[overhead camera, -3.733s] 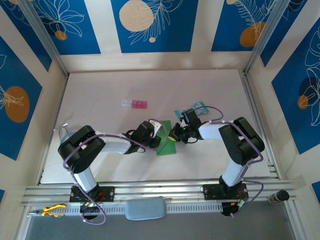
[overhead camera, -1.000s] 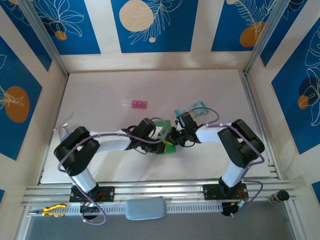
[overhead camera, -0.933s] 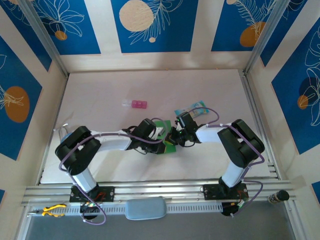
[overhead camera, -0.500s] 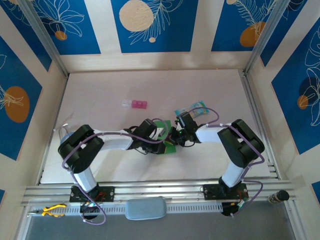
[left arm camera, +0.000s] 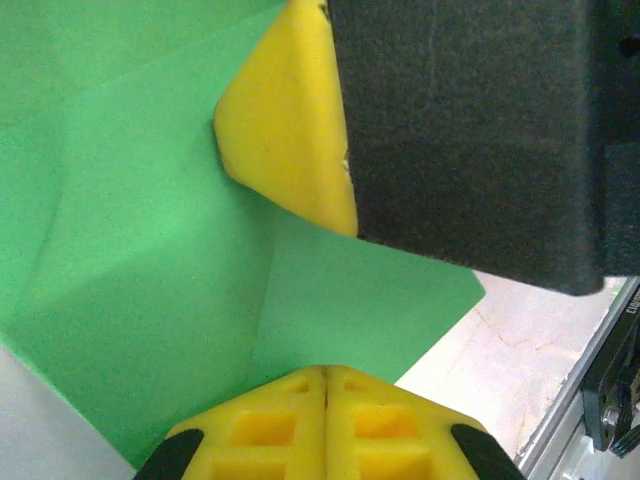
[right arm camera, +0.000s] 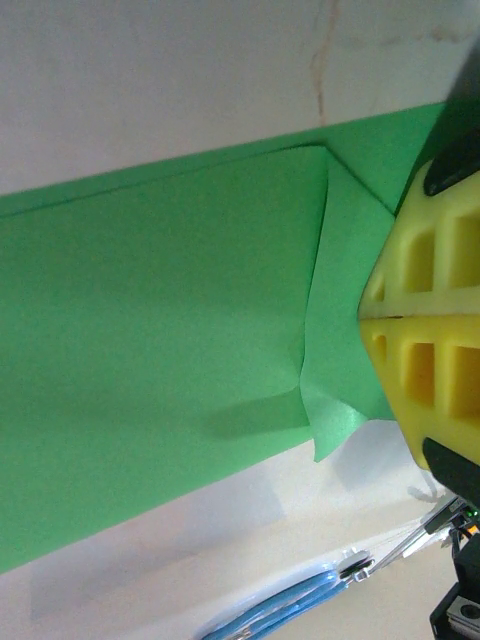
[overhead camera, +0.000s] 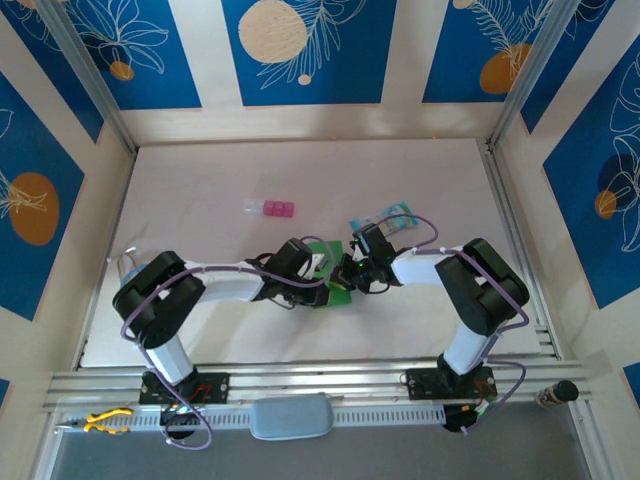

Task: Fold a paper plane with a square sheet of paper (pick it up from the middle)
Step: Fold the triangle a second time at the center of the table.

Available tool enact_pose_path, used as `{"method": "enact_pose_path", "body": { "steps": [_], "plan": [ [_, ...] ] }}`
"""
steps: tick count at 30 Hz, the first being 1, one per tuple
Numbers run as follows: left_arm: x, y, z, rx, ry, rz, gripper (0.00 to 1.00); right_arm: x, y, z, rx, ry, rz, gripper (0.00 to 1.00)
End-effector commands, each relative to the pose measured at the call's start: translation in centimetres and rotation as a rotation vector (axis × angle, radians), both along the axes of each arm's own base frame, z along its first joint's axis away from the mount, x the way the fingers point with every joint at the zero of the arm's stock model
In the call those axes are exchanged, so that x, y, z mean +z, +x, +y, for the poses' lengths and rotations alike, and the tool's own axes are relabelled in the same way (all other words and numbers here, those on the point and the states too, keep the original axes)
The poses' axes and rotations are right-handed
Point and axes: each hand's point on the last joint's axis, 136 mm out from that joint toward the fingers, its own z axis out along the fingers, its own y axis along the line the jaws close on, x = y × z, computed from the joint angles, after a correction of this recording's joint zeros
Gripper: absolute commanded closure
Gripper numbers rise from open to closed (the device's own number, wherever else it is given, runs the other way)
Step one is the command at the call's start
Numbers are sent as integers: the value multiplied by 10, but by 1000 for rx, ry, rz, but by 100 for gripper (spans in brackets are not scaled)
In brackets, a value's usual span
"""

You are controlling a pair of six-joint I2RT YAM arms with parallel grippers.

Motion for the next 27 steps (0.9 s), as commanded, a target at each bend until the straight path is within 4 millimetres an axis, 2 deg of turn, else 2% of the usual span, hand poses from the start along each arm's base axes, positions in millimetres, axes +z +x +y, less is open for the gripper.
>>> {"method": "enact_pose_path", "body": {
  "steps": [1,14,19,22,27],
  "plan": [
    [5,6,5,38,-12,-21,93,-20,-16,-15,-7,-79,85,100],
    [-12,-7,15,88,-6,59,93,-22,-16,-16,-1,-87,91,100],
    [-12,-8,18,102,-10,60,92,-24,-18,-16,1,-91,97,100],
    [-7,-9,18,108,-23,57,92,-25,-18,-17,0,-95,102,100],
    [23,-2,6,87,-108,9,90,-25,-18,-16,3,-91,102,100]
  ]
}}
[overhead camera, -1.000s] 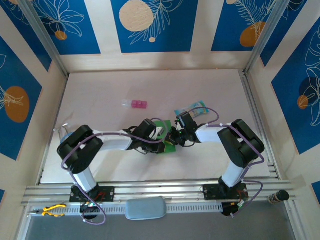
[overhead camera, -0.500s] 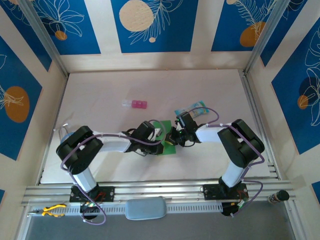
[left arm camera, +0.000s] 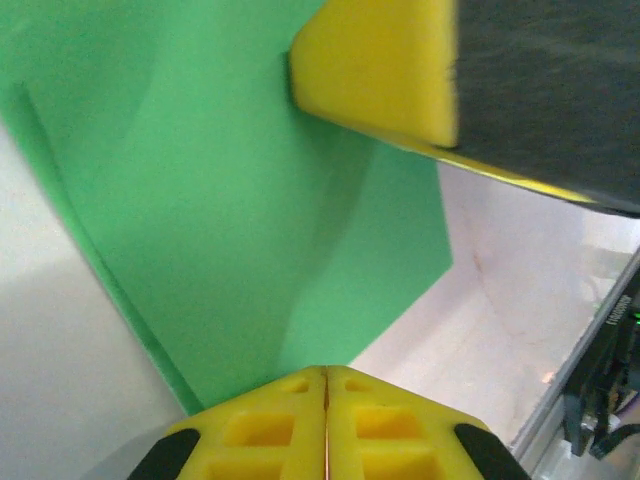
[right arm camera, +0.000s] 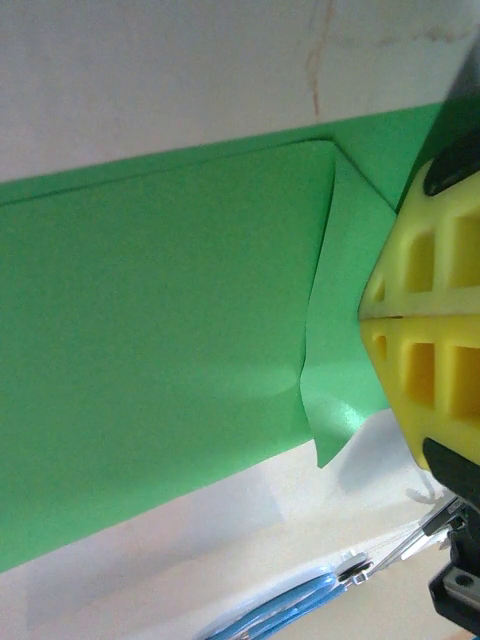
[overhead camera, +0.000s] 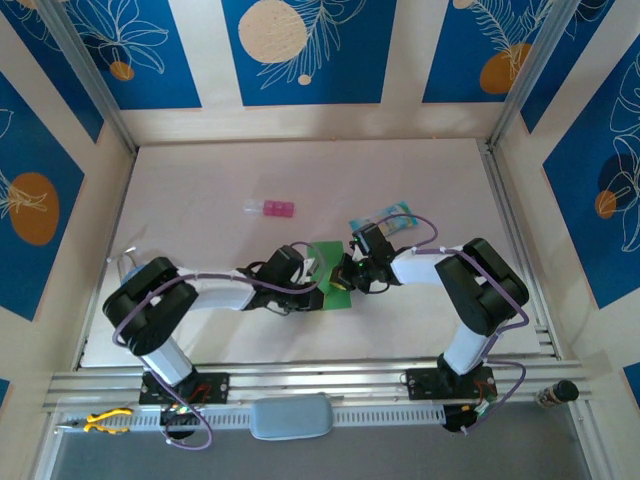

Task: Fold a paper plane with a square sheet of paper (pick it up from the middle)
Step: Fold the triangle a second time at the center of the table.

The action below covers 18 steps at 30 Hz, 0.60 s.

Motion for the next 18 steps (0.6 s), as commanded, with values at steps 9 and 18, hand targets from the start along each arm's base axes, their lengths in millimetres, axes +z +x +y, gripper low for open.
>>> {"method": "enact_pose_path", "body": {
  "steps": [9,18],
  "plan": [
    [8,23,-7,22,-20,-36,90,-25,-17,-15,2,-87,98,100],
    [-22,17,10,53,67,16,90,-26,-18,-14,6,-90,98,100]
  ]
}}
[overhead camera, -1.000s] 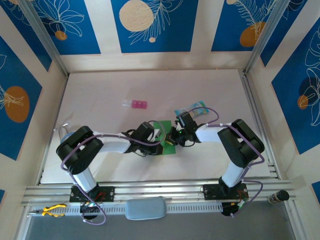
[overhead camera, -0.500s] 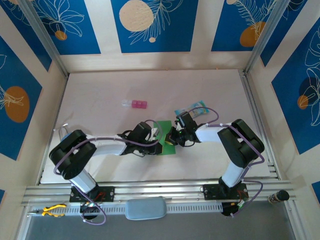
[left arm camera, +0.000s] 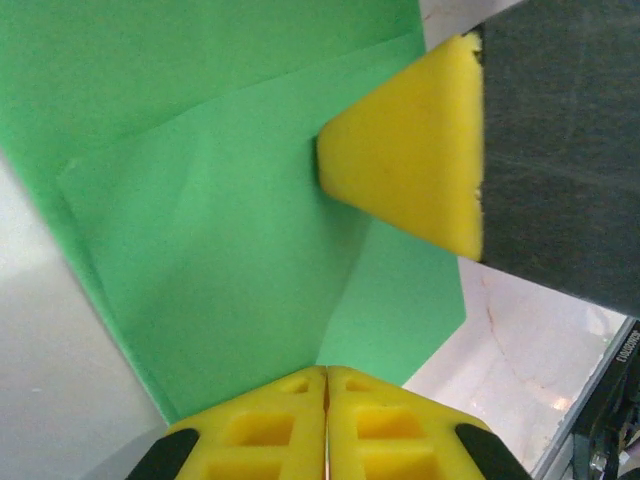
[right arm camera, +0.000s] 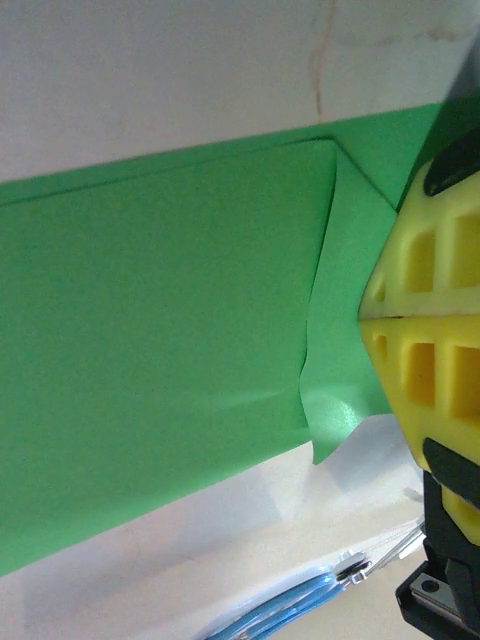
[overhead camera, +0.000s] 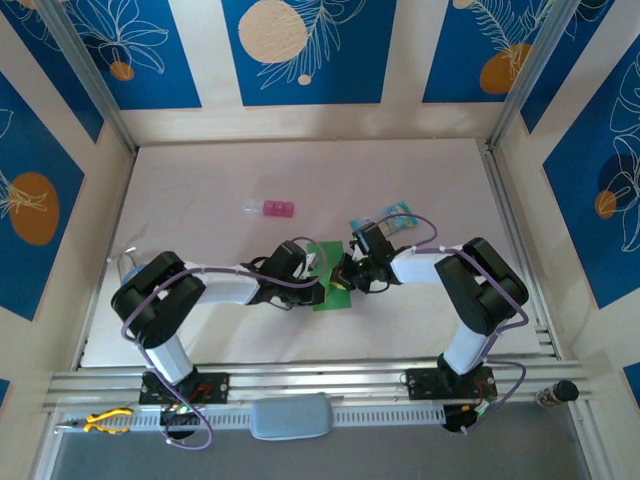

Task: Fold a paper plane with a square sheet of paper (pick it up from the middle)
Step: Fold the triangle a second time at the center of the table.

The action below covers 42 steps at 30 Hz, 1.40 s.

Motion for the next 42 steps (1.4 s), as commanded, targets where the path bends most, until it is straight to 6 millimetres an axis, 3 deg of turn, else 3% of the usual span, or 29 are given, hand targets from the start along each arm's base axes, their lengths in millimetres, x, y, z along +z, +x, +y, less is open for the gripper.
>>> {"method": "enact_pose_path", "body": {
  "steps": [1,9,25,32,35,39,42],
  "plan": [
    [-16,-3,14,30,40,31,91,-26,-18,-16,0,-93,95,100],
    [-29,-24,30,76,26,98,91,-27,-18,-17,1,-103,97,100],
    [-14,-44,47,-26,93,87,90,-25,-18,-18,0,-112,91,100],
    [30,-13,28,-3,6,-34,91,-22,-17,-15,5,-107,86,100],
    [40,2,14,0,-43,-45,91,-21,-16,-14,7,-101,85,100],
    [35,14,0,-1,-59,-31,91,-21,-16,-13,9,-99,85,100],
    [20,19,-2,17,-26,-4,91,-21,-16,-12,8,-92,87,100]
  ]
}}
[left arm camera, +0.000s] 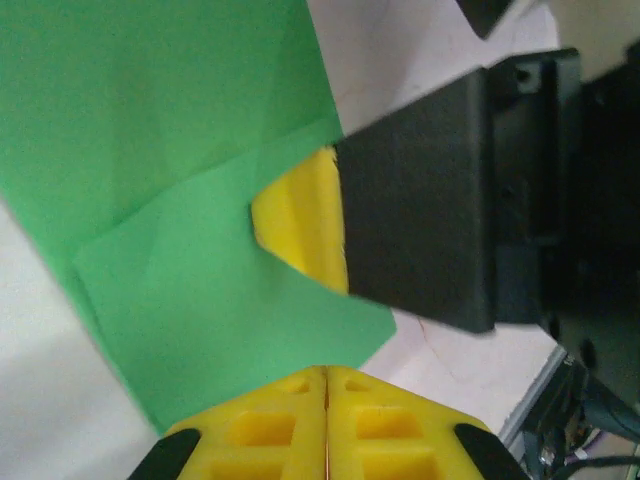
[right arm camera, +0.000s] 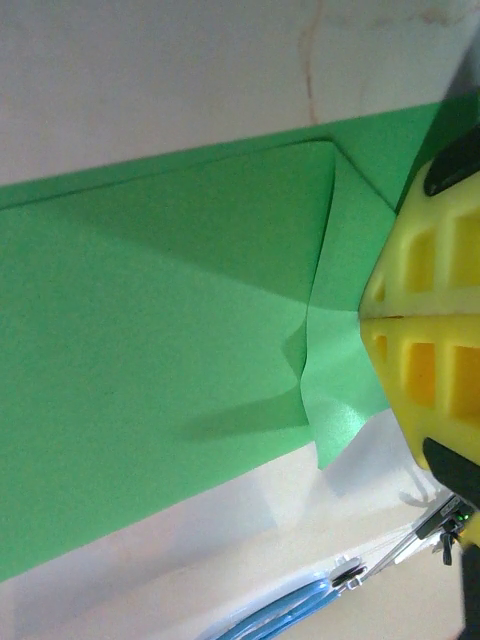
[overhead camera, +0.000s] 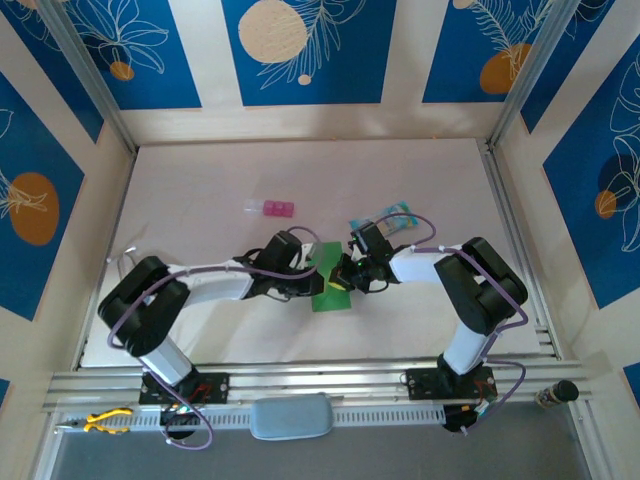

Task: Fold a paper plane with a square sheet of paper (pick it up from the middle)
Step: Fold the triangle a second time at the center of the table.

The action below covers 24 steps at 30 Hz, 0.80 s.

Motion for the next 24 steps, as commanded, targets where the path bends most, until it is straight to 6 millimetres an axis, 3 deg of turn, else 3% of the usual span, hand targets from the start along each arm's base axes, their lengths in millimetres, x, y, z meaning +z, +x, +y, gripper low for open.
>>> {"method": "enact_pose_path", "body": {
  "steps": [1,8,12,19,24],
  "plan": [
    [-15,5,-1,11,16,41,92,-21,-15,-12,0,-80,73,100],
    [-57,-15,22,41,111,128,95,-16,-12,-8,10,-61,61,100],
    [-73,-29,37,59,139,164,96,-3,-5,-3,32,-35,10,100],
    [-76,-34,40,55,135,169,97,29,-6,18,130,70,-82,99],
    [-73,-30,38,37,152,152,98,15,-17,25,162,57,-52,99]
  ]
}}
